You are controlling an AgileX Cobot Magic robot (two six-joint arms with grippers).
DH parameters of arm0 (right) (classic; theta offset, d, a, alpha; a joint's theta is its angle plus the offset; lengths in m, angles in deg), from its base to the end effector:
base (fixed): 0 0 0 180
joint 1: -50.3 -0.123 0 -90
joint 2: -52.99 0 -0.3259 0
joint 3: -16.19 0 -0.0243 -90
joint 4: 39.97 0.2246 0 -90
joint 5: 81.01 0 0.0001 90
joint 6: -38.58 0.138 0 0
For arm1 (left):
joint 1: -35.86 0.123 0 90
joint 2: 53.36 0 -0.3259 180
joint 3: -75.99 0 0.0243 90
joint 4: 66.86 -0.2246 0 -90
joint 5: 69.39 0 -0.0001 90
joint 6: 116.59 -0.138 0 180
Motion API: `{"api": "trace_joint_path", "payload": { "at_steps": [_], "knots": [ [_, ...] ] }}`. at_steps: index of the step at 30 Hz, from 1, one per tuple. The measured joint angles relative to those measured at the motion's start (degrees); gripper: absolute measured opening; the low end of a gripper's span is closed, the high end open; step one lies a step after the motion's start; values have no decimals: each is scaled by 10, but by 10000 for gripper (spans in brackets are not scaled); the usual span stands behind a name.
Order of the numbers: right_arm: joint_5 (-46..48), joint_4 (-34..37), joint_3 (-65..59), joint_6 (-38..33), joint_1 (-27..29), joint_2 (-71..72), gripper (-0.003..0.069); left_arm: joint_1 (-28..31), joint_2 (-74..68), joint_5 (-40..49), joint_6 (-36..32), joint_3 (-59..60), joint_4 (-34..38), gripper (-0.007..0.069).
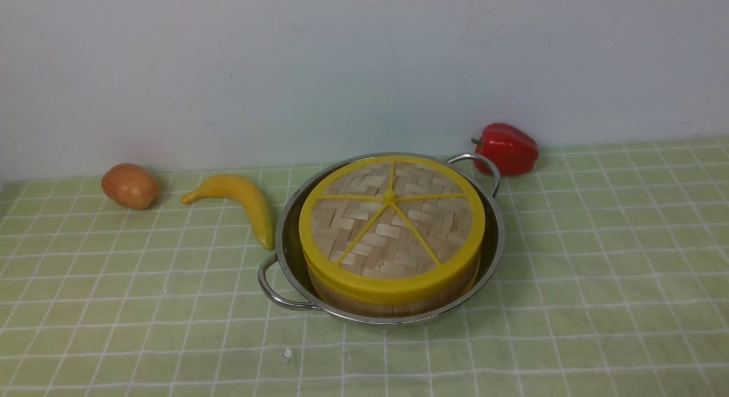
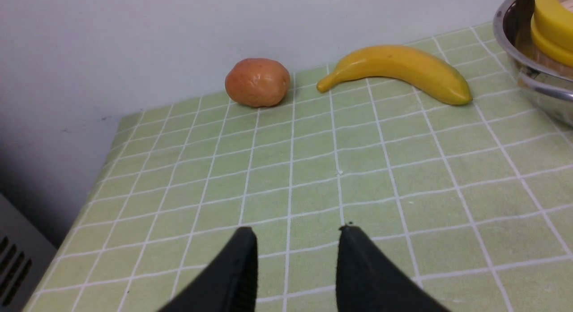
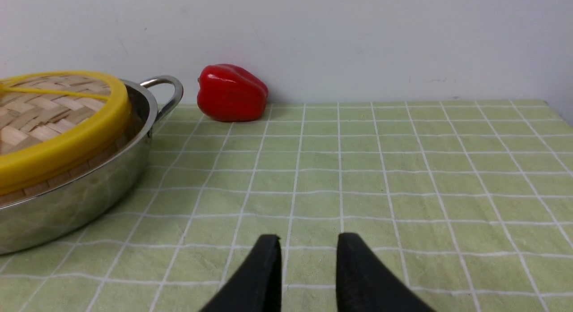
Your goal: Place the steamer in the pot on the green tablecloth, and put the lid on the steamer.
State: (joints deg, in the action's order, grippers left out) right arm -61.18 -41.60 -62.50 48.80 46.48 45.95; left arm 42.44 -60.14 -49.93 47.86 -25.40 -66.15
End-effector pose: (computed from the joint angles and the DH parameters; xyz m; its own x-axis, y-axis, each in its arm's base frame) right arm 0.0317 0.0008 0.1668 -0.2731 0.1331 -0.9527 -0.0163 0.9896 0.1429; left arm 0.0315 0.0031 0.1683 -0.2744 0.2268 -0.9345 -0.0415 0.9681 0.2472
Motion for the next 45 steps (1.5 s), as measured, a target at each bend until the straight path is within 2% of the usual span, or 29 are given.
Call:
{"api": "trace_joint_path", "payload": {
  "at_steps": [15,45],
  "knots": [
    [0,0,0,0,0,0,239,0,0,0,0,0,0,243],
    [0,0,0,1,0,0,240,0,0,0,0,0,0,243]
  ]
}}
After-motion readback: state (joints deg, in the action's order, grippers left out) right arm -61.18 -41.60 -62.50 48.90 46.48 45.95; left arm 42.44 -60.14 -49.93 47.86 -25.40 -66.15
